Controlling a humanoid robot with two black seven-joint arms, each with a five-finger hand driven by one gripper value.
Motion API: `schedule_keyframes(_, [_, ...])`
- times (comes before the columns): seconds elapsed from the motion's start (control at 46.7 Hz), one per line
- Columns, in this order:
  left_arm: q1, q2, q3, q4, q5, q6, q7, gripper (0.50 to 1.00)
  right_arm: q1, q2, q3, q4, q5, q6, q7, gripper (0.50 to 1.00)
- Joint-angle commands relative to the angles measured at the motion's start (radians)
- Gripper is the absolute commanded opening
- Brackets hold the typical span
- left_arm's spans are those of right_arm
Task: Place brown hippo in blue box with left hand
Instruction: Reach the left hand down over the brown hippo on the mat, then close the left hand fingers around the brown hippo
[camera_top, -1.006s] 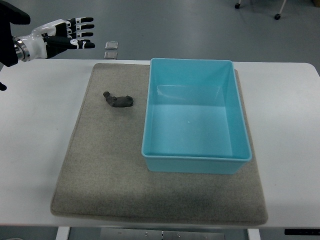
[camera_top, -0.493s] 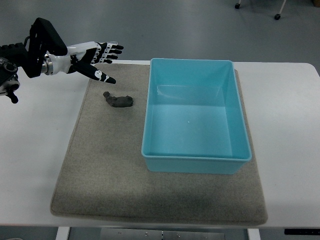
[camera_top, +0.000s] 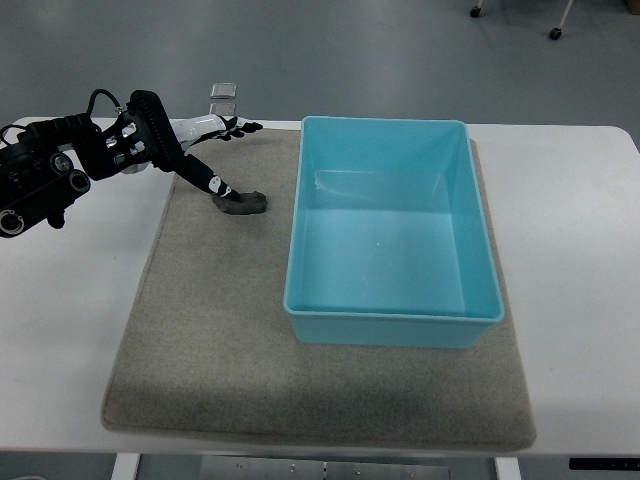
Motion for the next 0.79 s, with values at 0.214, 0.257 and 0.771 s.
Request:
schedule_keyframes(0.214, [0.000,0.001,0.011,-0.061,0.094,0.000,0.000,0.992,0.000,0.000,0.001,0.000,-0.001,0.000,0.000,0.936])
schedule_keyframes(0.257, [0.002,0.001,0.011,-0.061,0.097,0.000,0.000,0.992,0.000,0.000,0.000,0.000,0.001,0.000,0.000,0.936])
schedule_keyframes(0.771, [-0.004,0.000,0.117,-0.061,0.148,0.135,-0.038,0.981,0.000,0.000,0.001,0.000,0.001,0.000,0.000,0.936])
